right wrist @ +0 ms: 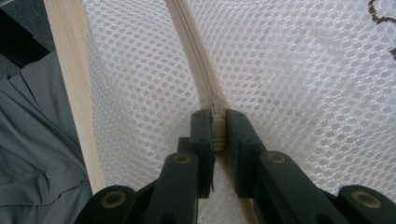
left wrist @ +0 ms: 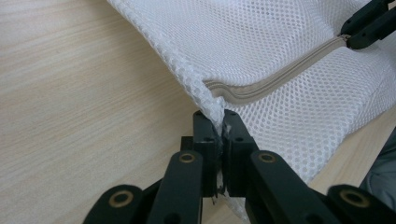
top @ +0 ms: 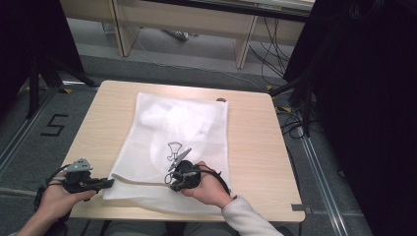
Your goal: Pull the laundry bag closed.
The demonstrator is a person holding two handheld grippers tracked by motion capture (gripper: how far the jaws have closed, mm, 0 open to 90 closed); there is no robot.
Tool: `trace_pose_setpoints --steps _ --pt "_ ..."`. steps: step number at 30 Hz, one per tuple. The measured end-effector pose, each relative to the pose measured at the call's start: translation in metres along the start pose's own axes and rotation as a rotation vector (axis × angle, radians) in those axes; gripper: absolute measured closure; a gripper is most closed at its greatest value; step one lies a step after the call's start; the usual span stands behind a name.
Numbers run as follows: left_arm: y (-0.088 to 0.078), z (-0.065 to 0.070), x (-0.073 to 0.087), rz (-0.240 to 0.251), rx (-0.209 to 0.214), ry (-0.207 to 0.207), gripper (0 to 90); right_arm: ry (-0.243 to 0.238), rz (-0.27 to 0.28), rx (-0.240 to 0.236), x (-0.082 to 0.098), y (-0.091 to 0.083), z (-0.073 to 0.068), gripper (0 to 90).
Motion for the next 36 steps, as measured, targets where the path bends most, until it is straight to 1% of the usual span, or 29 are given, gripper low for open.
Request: trace_pose_setpoints --steps 1,7,8,9,12,14,15,16,17,18,19,20,22,24,27,28,29,30,31,36 --pt "0.0 0.0 0.0 -0.001 0.0 0.0 85.5 -0.007 0.002 -0.001 0.0 0.0 0.0 82.4" --pt "0.0 0.0 0.0 0.004 -0.004 -0.005 85.5 -0.004 0.002 0.008 0.001 -0.002 0.001 82.4" --pt "0.001 0.0 -0.001 0.02 -0.005 -0.009 85.5 -0.003 0.003 0.004 0.002 -0.002 0.0 82.4" --pt "0.001 0.0 -0.001 0.019 -0.005 -0.009 85.5 0.001 0.002 0.01 0.003 -0.003 0.001 82.4" --pt "0.001 0.0 -0.001 0.018 -0.006 -0.005 85.5 0.003 0.004 0.003 0.005 -0.004 0.001 82.4" --pt "0.0 0.0 0.0 0.0 -0.008 -0.004 85.5 0.005 0.003 0.008 0.006 -0.005 0.002 82.4" --pt "0.0 0.0 0.0 0.0 -0.006 -0.002 85.5 0.003 0.0 0.005 0.007 -0.004 0.002 82.4" --pt "0.001 0.0 -0.001 0.019 -0.007 -0.006 85.5 0.004 0.002 0.009 0.007 -0.005 0.003 82.4" --pt "0.0 0.0 0.0 0.003 -0.007 -0.002 85.5 0.002 0.004 0.003 0.007 -0.004 0.002 82.4" --pt "0.001 0.0 -0.001 0.014 -0.008 -0.005 85.5 0.003 0.003 0.007 0.008 -0.005 0.003 82.4" --pt "0.0 -0.001 0.0 -0.001 -0.013 -0.002 85.5 0.006 0.004 0.006 0.008 -0.005 0.002 82.4" --pt "0.0 -0.001 0.001 -0.006 -0.005 0.0 85.5 0.008 0.003 0.005 0.008 -0.006 0.002 82.4" --pt "0.0 -0.001 0.001 -0.009 -0.007 0.004 85.5 0.005 0.004 0.004 0.008 -0.006 0.002 82.4" --pt "0.0 -0.001 0.001 -0.003 -0.01 -0.003 85.5 0.005 0.004 0.004 0.008 -0.006 0.002 82.4" --pt "0.0 -0.001 0.001 -0.007 -0.007 0.003 85.5 0.004 0.009 0.004 0.008 -0.006 0.002 82.4" --pt "0.0 -0.001 0.0 0.004 -0.012 0.002 85.5 0.003 0.008 0.005 0.008 -0.007 0.002 82.4" --pt "0.001 -0.001 0.0 0.014 -0.008 -0.003 85.5 0.001 0.008 0.008 0.008 -0.007 0.002 82.4" --pt "0.0 -0.001 0.0 0.003 -0.014 0.002 85.5 0.002 0.006 0.007 0.009 -0.007 0.003 82.4" --pt "0.0 -0.001 0.001 -0.009 -0.01 0.004 85.5 0.007 0.005 0.006 0.009 -0.007 0.003 82.4" --pt "0.0 -0.001 0.001 -0.009 -0.009 0.003 85.5 0.012 0.002 0.011 0.012 -0.009 0.004 82.4"
Point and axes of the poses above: each handheld gripper's, and its own axes: y roughly forward along the jaws, x roughly out of its underside, z roughly to its right, the point moved 9 cm from there along y, roughly forward along the jaws, and after that the axes turned 6 degrees about -z, right-handed, at the moved point
